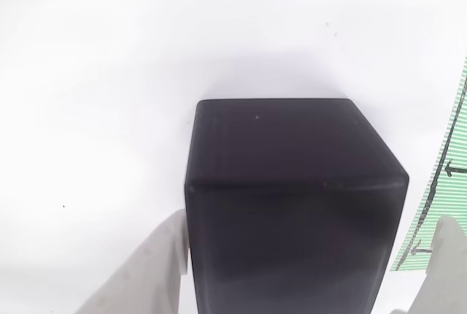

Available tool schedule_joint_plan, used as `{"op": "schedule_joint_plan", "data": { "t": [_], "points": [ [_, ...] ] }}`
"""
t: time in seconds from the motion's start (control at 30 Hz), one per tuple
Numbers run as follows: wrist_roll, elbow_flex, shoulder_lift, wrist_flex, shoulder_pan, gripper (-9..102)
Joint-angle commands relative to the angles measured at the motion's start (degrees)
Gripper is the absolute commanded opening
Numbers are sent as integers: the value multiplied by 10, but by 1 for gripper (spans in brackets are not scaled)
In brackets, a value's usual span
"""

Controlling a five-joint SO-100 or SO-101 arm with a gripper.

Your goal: Stack 3 Blocks on the chosen place.

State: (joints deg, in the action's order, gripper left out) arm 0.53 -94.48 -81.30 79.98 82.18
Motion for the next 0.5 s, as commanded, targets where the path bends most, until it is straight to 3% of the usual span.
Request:
{"op": "schedule_joint_plan", "data": {
  "t": [0.0,0.1,0.37,0.47],
  "points": [
    [4,31,12,-7,-10,40],
    [5,33,21,-15,-11,39],
    [5,39,47,-22,-11,21],
    [3,34,47,-24,-11,20]
  ]
}}
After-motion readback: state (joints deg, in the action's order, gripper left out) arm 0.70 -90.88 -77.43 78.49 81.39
